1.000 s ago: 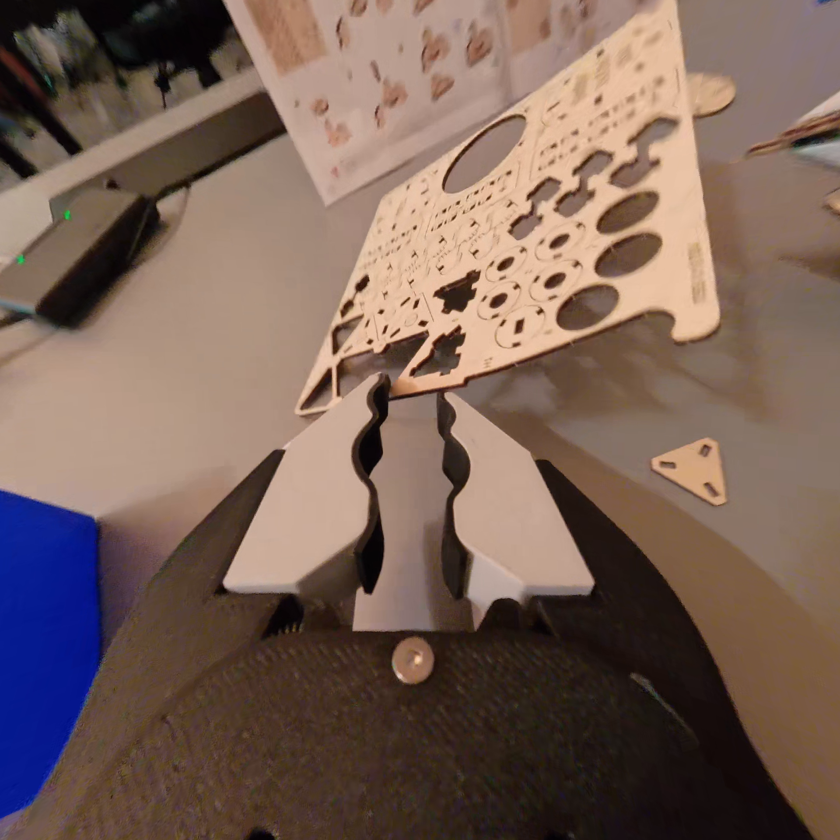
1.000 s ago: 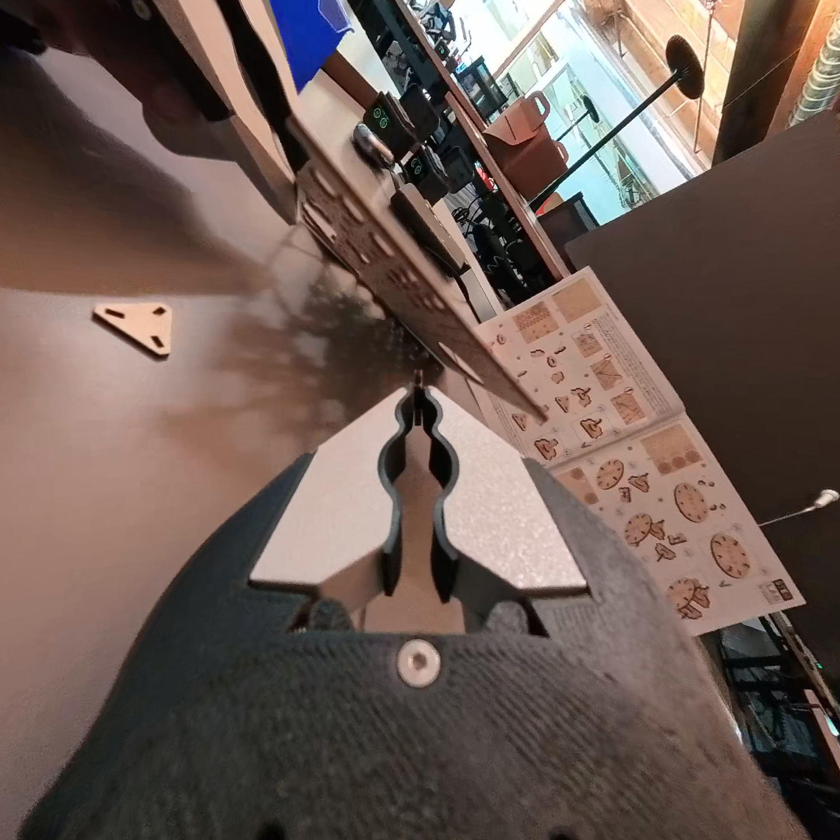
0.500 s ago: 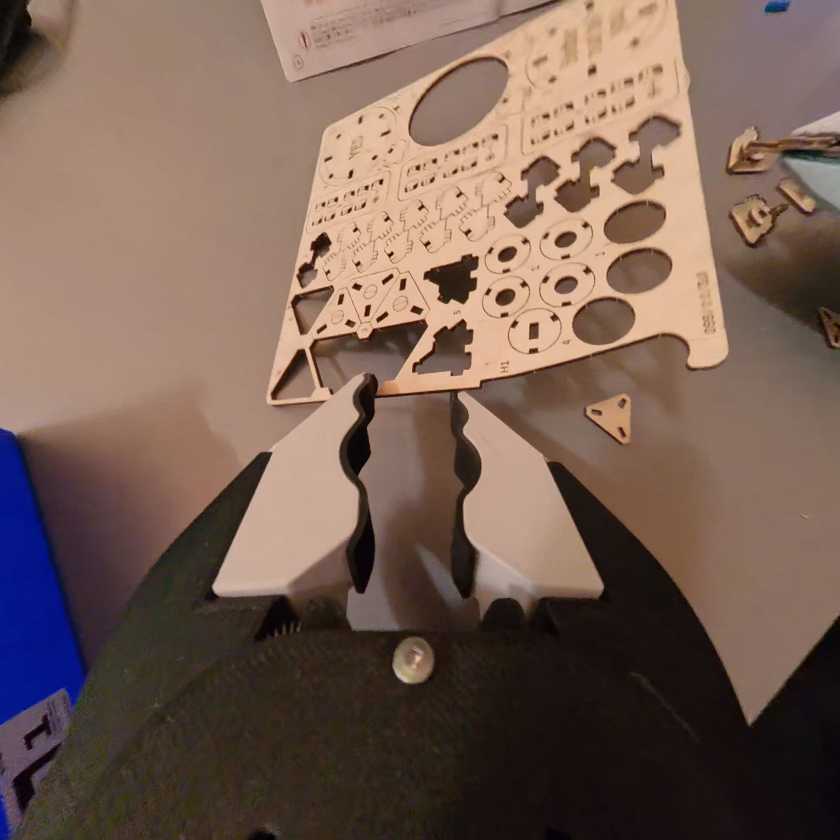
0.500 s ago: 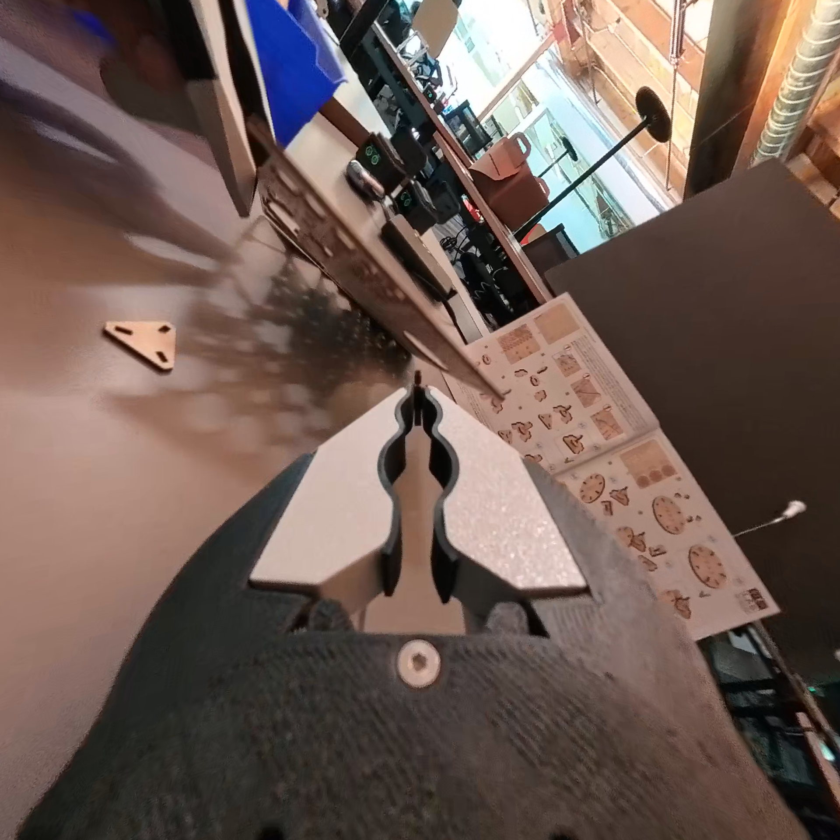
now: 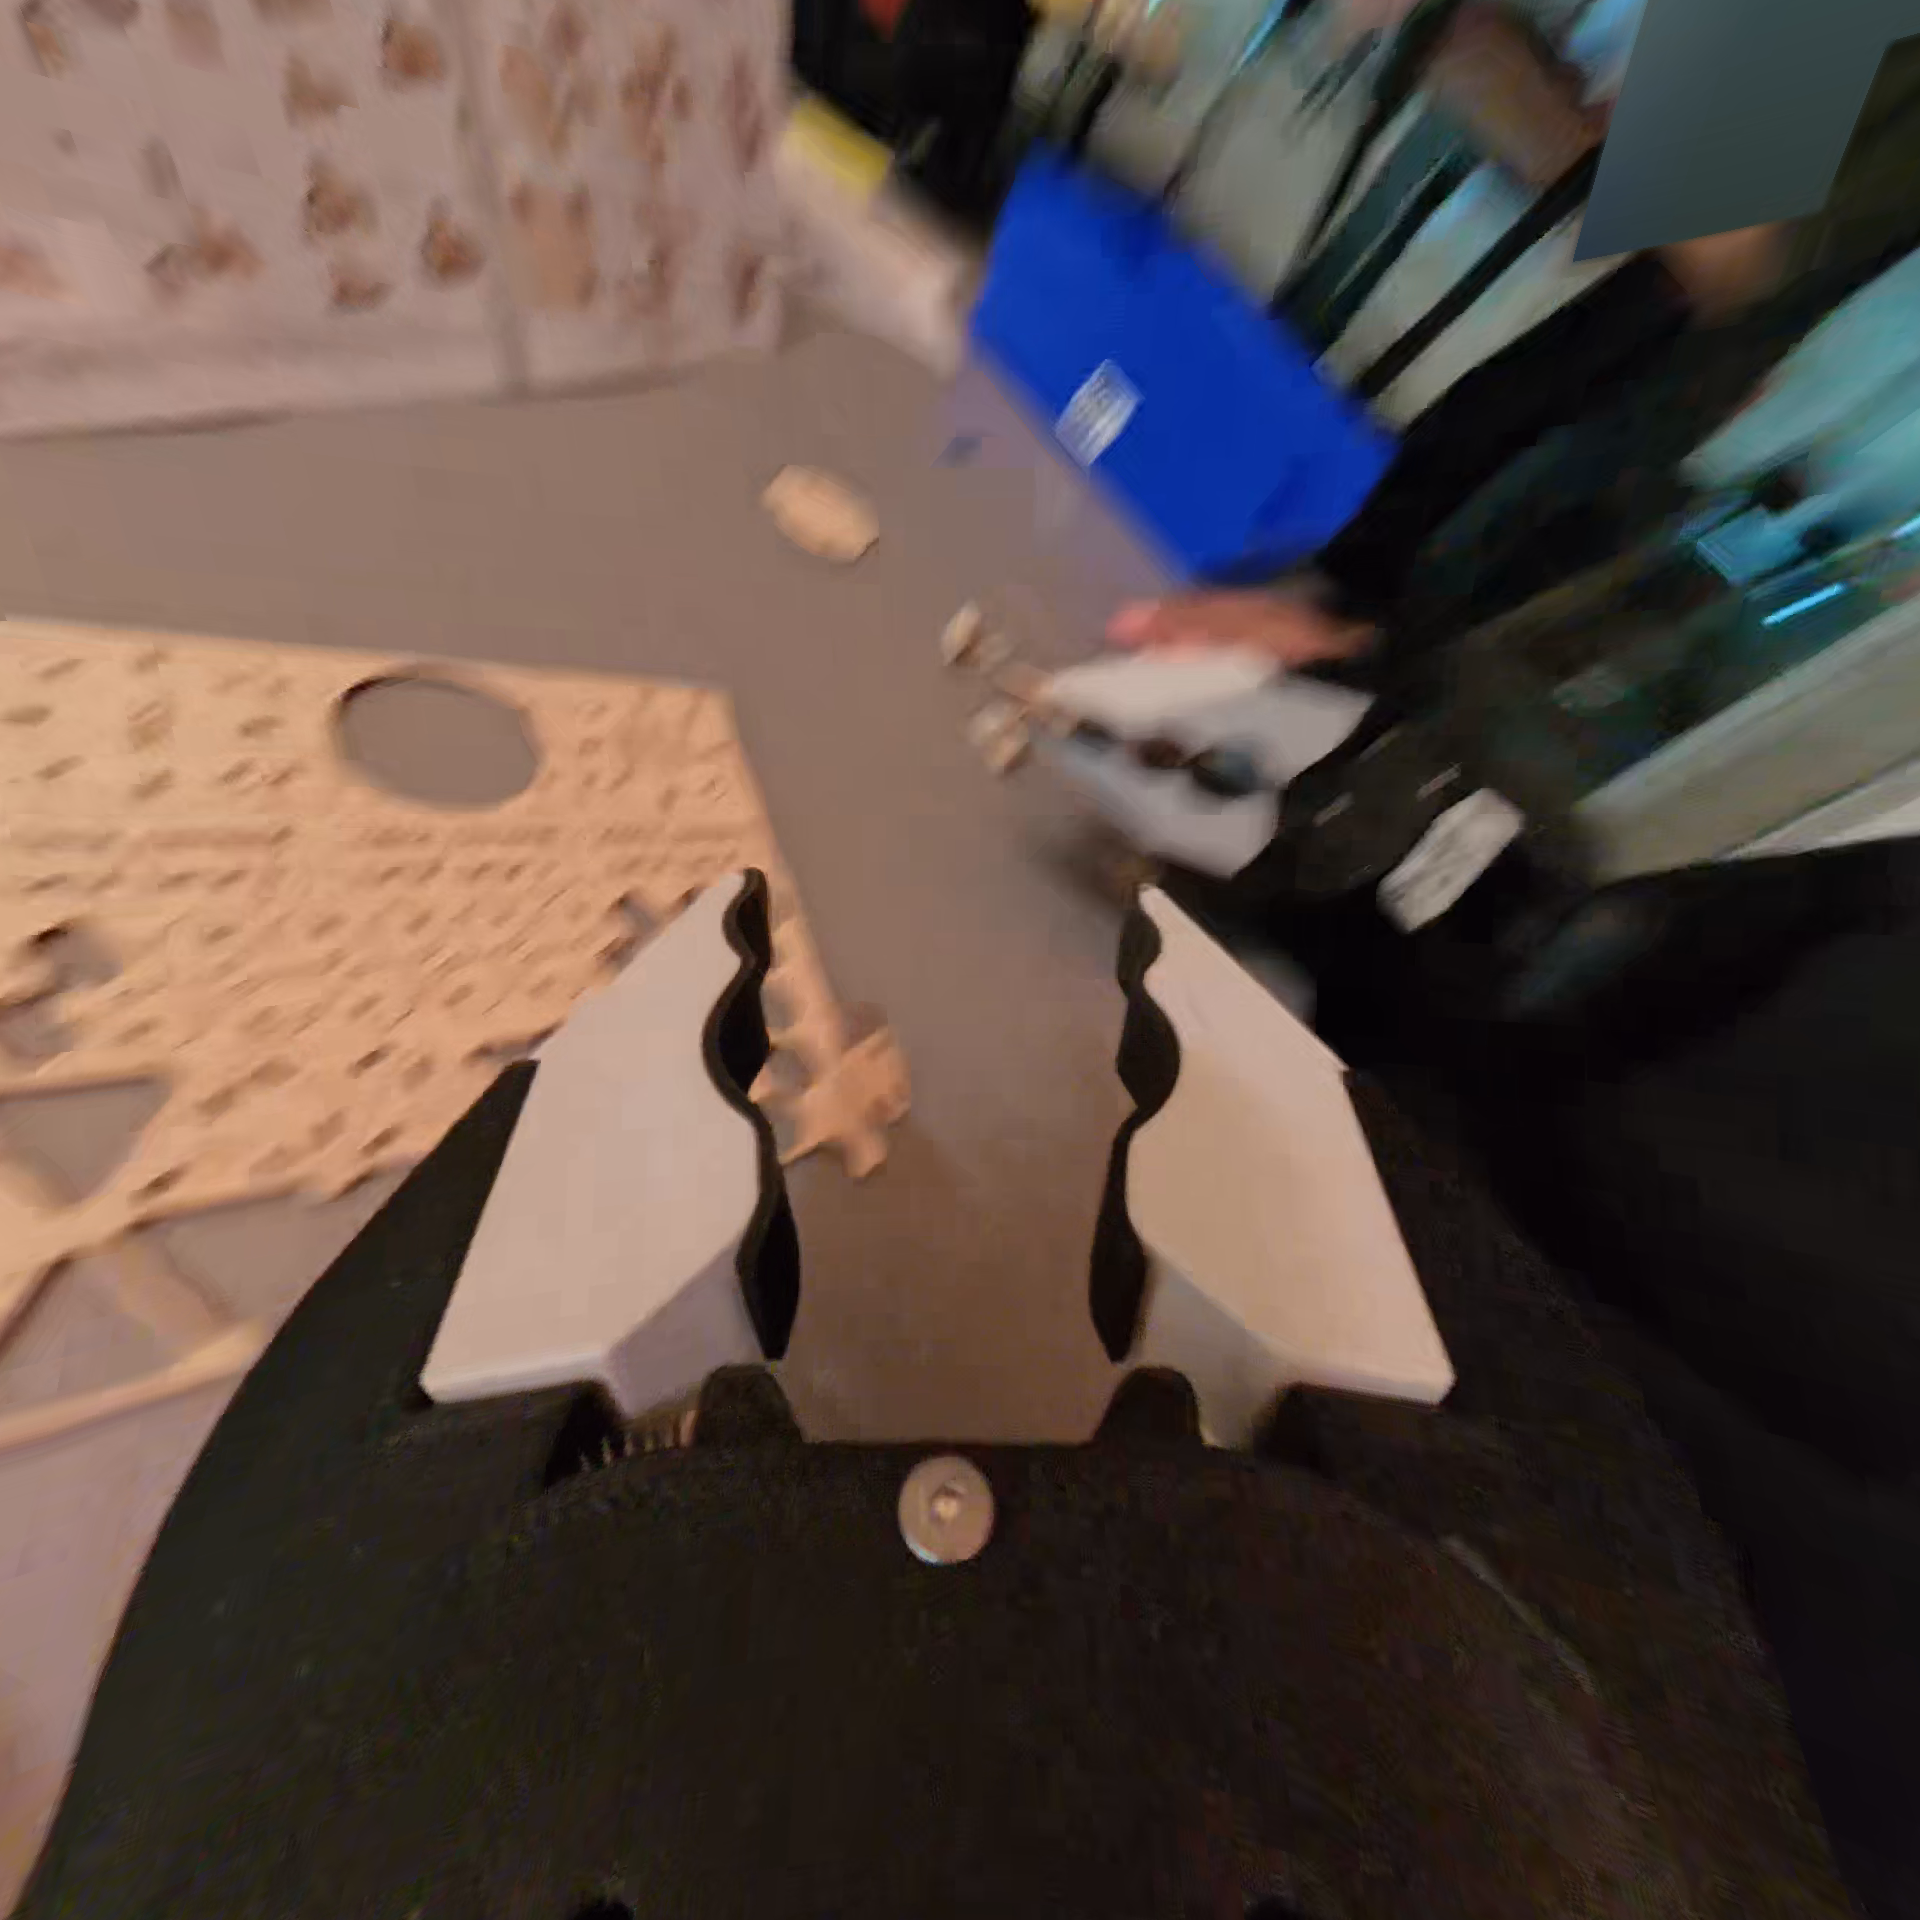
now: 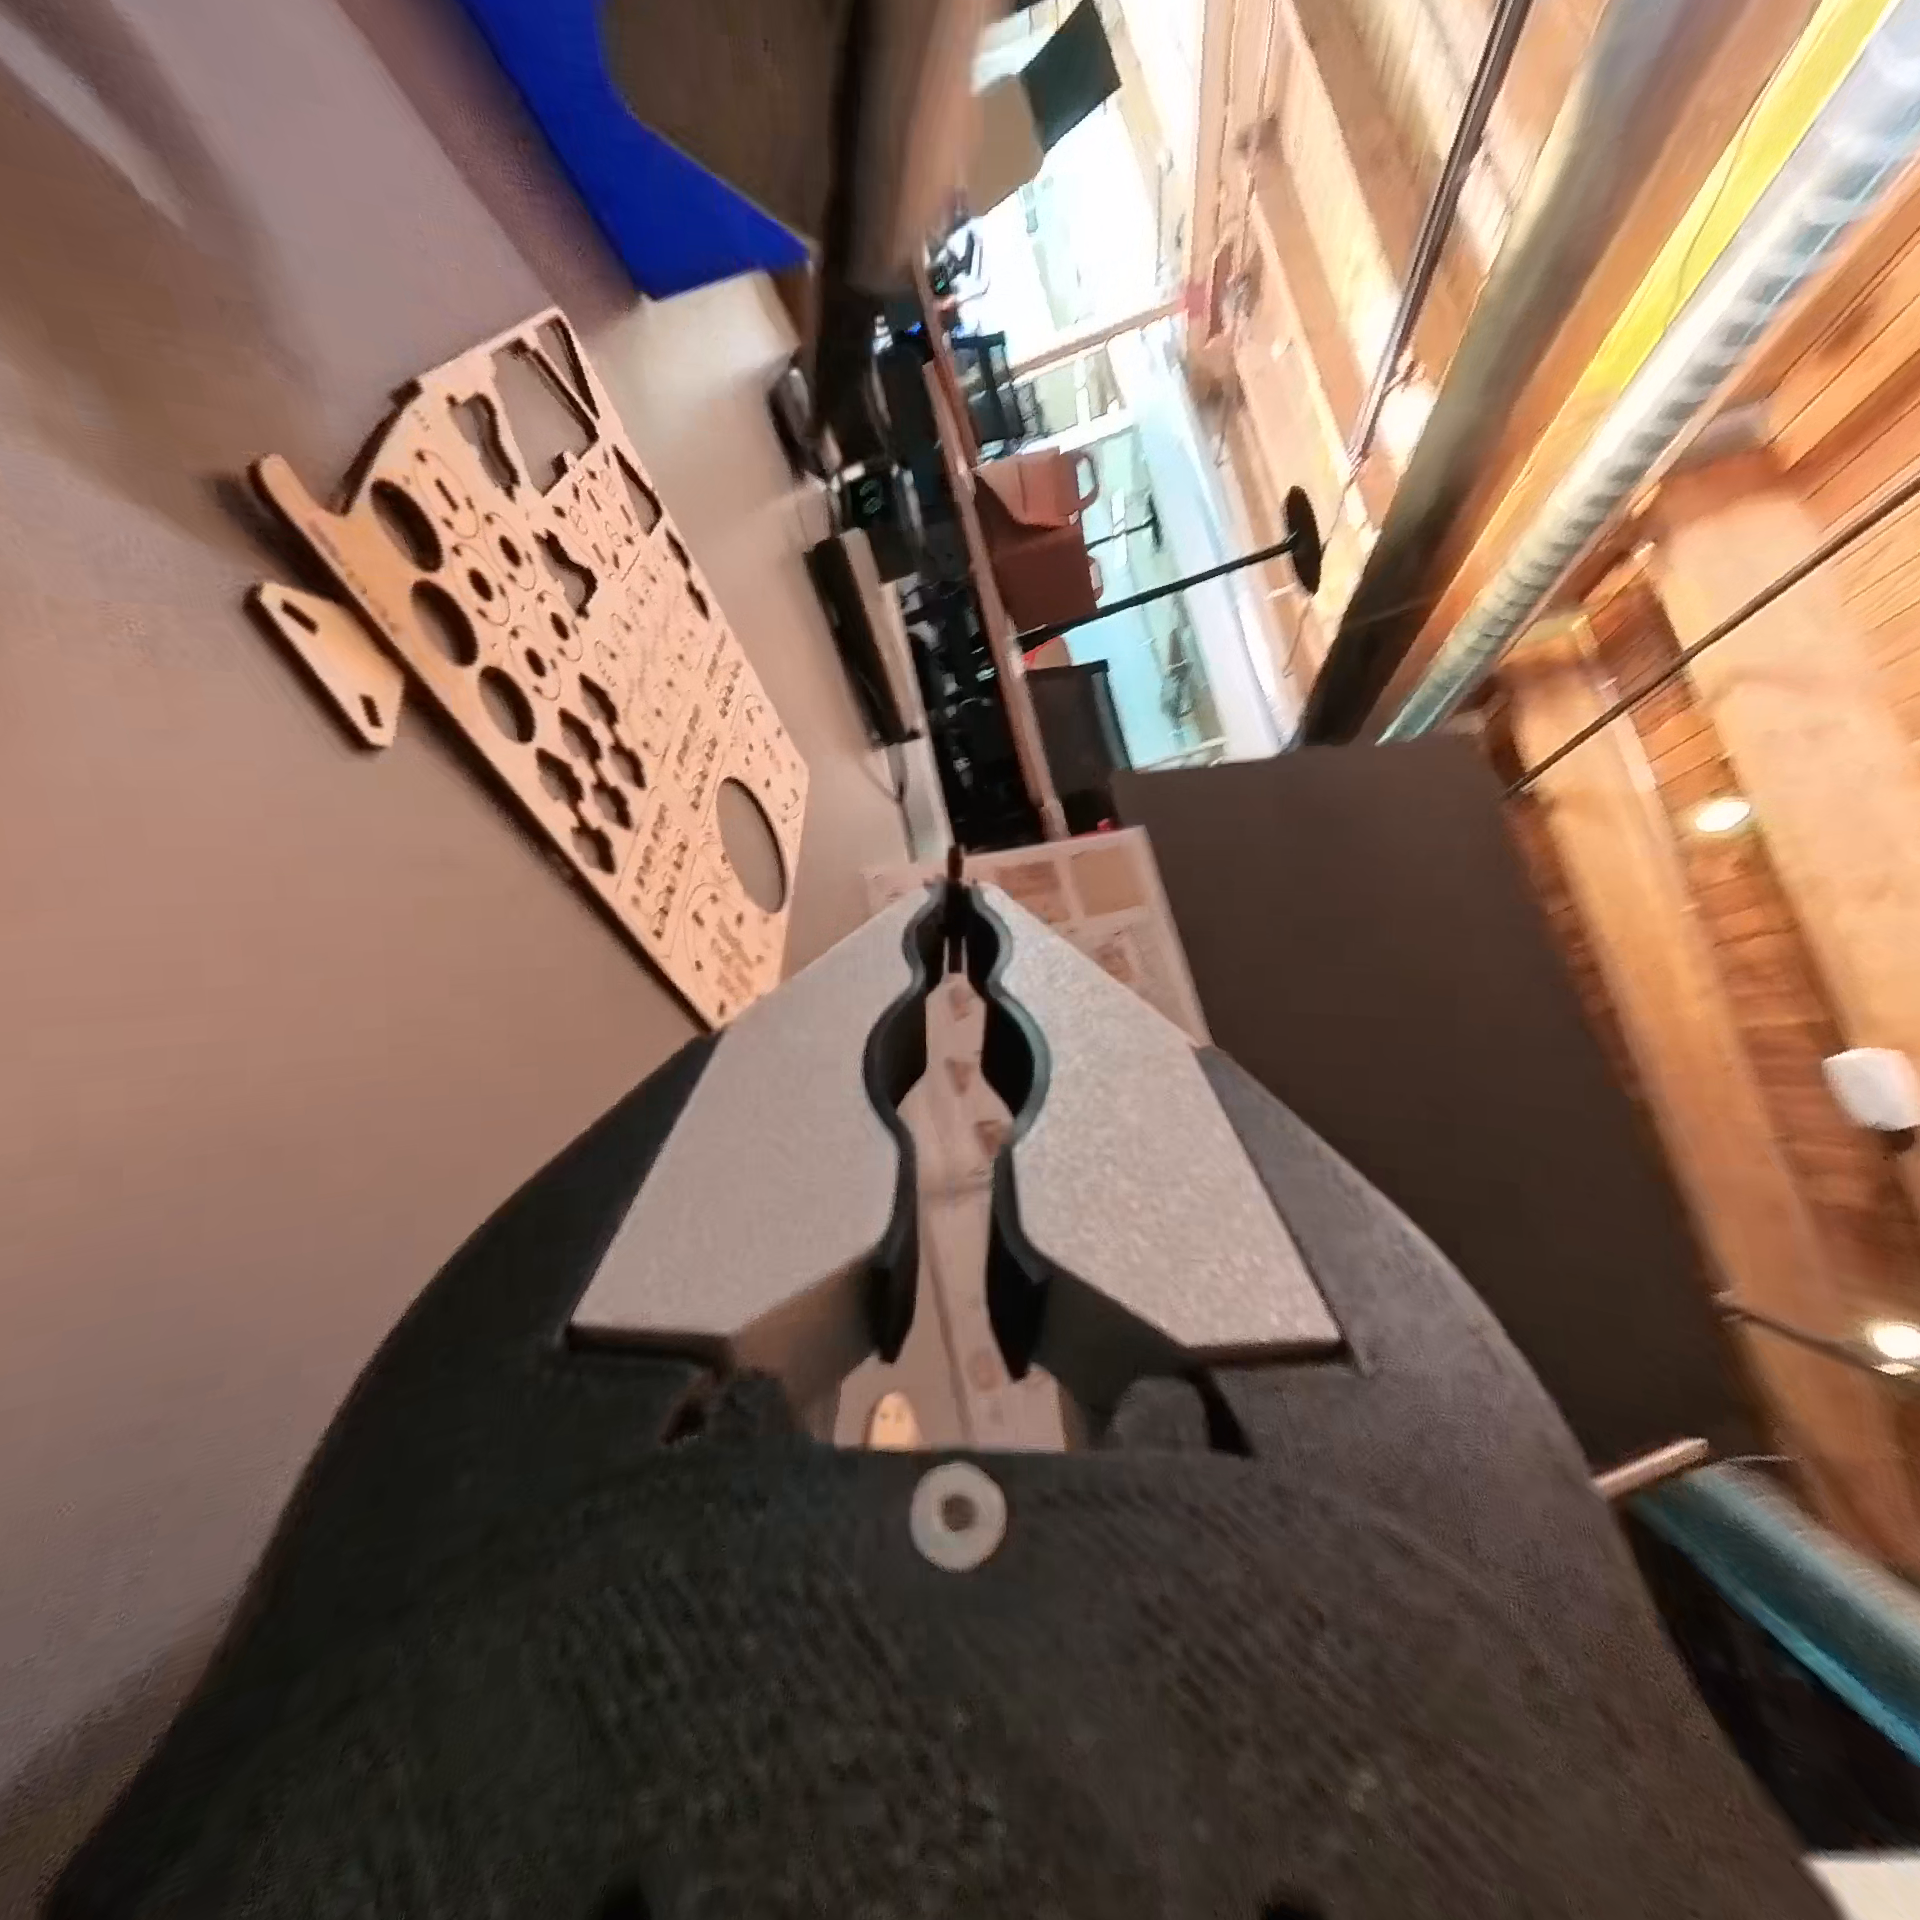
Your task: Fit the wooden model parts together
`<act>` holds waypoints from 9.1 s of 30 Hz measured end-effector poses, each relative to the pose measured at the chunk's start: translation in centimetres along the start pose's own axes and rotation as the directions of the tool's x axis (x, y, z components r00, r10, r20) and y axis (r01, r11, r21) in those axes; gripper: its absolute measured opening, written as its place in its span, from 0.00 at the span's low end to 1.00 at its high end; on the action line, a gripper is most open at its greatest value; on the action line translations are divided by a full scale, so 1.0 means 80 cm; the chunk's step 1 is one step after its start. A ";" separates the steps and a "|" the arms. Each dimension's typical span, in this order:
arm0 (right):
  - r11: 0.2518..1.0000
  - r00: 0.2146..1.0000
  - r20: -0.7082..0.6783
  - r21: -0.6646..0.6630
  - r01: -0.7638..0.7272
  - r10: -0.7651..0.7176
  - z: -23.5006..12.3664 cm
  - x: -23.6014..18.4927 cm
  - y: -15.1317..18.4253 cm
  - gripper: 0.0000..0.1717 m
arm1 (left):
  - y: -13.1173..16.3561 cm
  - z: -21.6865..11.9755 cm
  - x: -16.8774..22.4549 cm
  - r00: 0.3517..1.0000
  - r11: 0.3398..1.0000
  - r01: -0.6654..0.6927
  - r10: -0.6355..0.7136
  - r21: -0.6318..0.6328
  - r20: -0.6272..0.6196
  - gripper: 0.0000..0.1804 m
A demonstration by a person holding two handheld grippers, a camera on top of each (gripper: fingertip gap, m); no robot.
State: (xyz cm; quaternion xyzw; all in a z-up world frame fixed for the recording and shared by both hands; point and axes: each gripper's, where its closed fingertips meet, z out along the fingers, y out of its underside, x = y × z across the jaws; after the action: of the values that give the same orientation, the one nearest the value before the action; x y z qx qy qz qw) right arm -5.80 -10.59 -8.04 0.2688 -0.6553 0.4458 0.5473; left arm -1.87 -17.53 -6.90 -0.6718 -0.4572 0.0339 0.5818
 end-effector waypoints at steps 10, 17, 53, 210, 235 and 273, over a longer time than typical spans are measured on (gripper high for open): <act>0.968 0.944 -0.230 0.025 0.249 -0.237 -0.012 0.023 -0.038 0.00 | -0.013 0.079 0.079 0.834 0.948 0.316 -0.259 0.035 -0.488 0.19; 0.987 0.984 -0.174 0.159 -0.005 0.033 -0.022 0.030 -0.043 0.05 | -0.022 0.075 0.070 0.809 0.931 0.348 -0.239 0.110 -0.537 0.01; 0.130 0.122 0.262 -0.012 -0.991 0.957 -0.079 0.071 0.047 0.00 | 0.065 0.155 0.101 0.932 0.985 -0.078 0.017 -0.156 -0.363 0.14; -0.242 -0.219 0.263 0.059 -0.969 0.940 -0.201 0.061 0.010 0.15 | 0.037 0.176 0.210 0.688 0.988 0.124 -0.152 -0.092 -0.709 0.01; 0.952 0.847 0.461 0.019 -0.307 0.264 -0.203 0.001 -0.049 0.15 | 0.086 0.134 0.231 0.446 0.947 -0.031 -0.275 -0.321 -0.852 0.01; 0.916 0.142 0.960 -0.274 0.294 0.242 -0.171 -0.091 0.076 0.10 | 0.025 0.058 0.113 0.801 0.863 0.382 -0.131 0.331 -0.584 0.15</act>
State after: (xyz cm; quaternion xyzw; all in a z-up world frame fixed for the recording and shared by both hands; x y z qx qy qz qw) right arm -2.47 3.24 -16.71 0.3872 -0.9214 0.0042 0.0321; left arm 1.85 -7.93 -5.56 -0.4367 -0.3430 -0.1383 0.8201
